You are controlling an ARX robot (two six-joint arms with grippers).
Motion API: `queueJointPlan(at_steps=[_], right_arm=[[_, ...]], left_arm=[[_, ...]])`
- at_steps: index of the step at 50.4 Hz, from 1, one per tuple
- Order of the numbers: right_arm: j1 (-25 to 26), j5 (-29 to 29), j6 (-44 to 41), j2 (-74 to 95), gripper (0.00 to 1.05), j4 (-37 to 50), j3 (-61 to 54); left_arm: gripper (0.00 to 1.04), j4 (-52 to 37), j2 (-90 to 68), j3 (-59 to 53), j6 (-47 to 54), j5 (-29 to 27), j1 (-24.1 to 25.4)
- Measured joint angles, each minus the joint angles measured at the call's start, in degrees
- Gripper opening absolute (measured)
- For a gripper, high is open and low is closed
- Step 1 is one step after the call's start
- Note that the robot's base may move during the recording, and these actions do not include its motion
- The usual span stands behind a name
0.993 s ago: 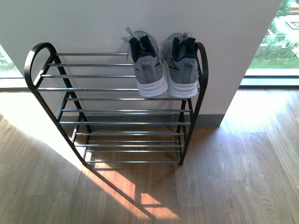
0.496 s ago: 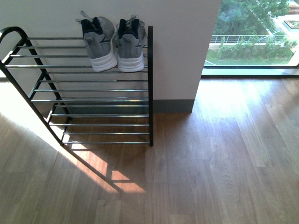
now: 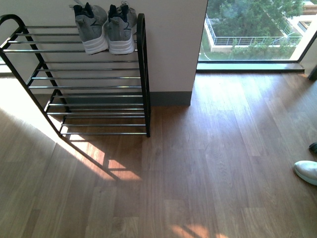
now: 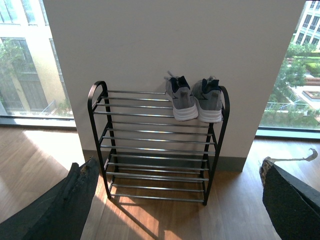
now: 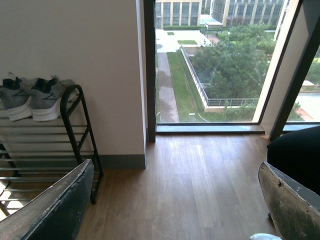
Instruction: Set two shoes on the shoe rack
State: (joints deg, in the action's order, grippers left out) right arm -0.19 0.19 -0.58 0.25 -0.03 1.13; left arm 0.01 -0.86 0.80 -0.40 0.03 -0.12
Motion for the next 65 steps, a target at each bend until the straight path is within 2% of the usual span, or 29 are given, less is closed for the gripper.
queueJointPlan(at_steps=[65], right_arm=[[0.1,-0.2,0.0,0.0,0.96,0.0,0.0]], left_arm=[[0.95,0.0,0.0,0.0,0.0,-0.1,0.0]])
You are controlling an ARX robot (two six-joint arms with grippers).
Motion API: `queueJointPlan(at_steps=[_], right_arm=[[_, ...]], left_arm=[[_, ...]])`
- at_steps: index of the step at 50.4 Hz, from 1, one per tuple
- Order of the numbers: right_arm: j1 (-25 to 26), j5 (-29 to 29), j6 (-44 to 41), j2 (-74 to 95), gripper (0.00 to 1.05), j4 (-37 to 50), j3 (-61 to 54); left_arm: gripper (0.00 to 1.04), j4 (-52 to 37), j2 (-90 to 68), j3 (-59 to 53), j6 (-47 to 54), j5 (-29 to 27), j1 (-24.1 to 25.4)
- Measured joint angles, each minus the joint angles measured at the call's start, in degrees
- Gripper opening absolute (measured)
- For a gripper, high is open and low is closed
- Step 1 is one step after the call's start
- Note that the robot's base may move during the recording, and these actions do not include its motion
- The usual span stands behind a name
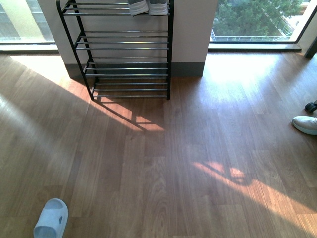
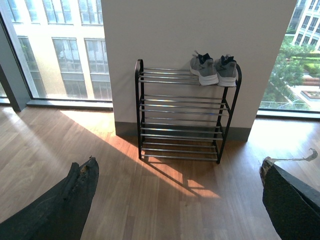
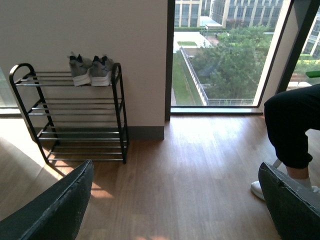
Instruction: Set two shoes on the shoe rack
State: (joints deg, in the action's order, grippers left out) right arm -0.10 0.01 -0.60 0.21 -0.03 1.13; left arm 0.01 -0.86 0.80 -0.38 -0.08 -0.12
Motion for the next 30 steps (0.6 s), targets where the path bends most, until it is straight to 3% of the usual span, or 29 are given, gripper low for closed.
queueJointPlan(at_steps=[30], right_arm=[[0.0,0.1,0.0,0.0,0.96,0.0,0.0]], left_arm=[[0.95,0.0,0.0,0.0,0.0,0.1,0.0]])
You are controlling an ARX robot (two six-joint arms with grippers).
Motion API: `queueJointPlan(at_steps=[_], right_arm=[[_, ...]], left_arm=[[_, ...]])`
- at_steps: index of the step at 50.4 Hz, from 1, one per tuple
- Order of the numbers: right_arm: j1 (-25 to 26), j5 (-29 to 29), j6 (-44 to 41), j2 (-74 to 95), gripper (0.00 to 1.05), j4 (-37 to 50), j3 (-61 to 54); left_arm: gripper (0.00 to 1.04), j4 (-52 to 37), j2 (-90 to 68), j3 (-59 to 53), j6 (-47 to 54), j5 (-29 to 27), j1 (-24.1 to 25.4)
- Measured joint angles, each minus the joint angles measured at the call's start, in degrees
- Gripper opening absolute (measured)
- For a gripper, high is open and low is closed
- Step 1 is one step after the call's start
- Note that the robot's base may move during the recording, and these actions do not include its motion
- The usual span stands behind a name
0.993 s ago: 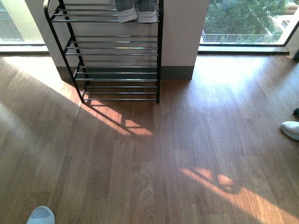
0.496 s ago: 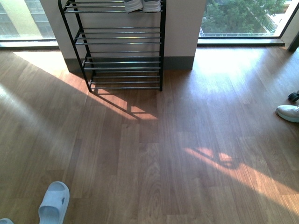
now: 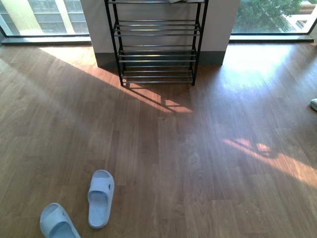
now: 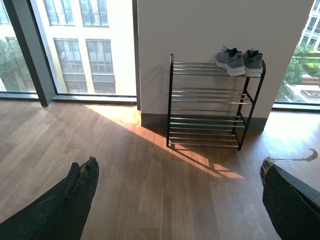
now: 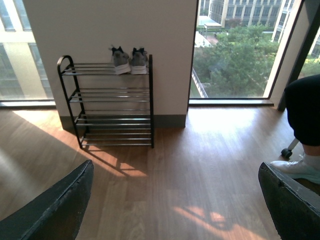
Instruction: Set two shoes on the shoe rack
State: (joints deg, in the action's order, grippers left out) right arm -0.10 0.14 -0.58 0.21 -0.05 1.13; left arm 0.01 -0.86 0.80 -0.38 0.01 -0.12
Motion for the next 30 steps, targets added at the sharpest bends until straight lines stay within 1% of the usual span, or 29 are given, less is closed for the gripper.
queueJointPlan(at_steps=[30], right_arm=[[0.0,-0.4,0.0,-0.1,0.96,0.0,0.0]], left_arm=[[0.95,0.0,0.0,0.0,0.0,-0.3,0.0]])
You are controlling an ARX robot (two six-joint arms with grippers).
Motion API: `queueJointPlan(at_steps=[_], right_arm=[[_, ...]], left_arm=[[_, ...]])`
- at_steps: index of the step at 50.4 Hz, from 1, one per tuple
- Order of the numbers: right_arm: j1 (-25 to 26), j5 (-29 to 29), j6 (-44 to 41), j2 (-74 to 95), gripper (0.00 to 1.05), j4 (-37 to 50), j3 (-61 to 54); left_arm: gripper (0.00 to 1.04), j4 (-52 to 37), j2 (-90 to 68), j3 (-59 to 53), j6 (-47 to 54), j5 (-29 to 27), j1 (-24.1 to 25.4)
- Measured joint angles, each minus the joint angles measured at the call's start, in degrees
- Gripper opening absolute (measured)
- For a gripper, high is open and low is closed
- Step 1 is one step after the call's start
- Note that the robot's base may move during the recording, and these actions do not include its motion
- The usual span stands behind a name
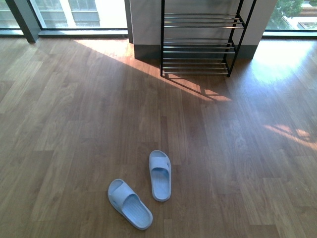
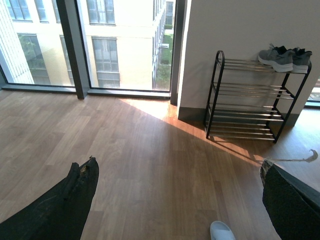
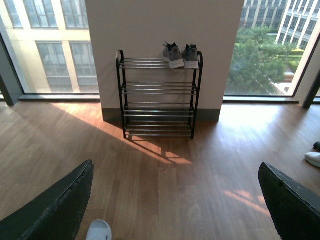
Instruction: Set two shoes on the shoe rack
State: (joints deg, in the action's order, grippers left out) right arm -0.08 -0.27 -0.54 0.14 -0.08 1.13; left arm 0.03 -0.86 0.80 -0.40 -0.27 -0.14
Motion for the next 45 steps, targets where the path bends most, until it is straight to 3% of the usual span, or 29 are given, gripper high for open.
queueJointPlan(at_steps=[45], right_arm=[[0.0,0.3,0.1,0.0,0.96,0.0,0.0]], left_arm=[[0.95,0.0,0.0,0.0,0.0,0.3,0.0]])
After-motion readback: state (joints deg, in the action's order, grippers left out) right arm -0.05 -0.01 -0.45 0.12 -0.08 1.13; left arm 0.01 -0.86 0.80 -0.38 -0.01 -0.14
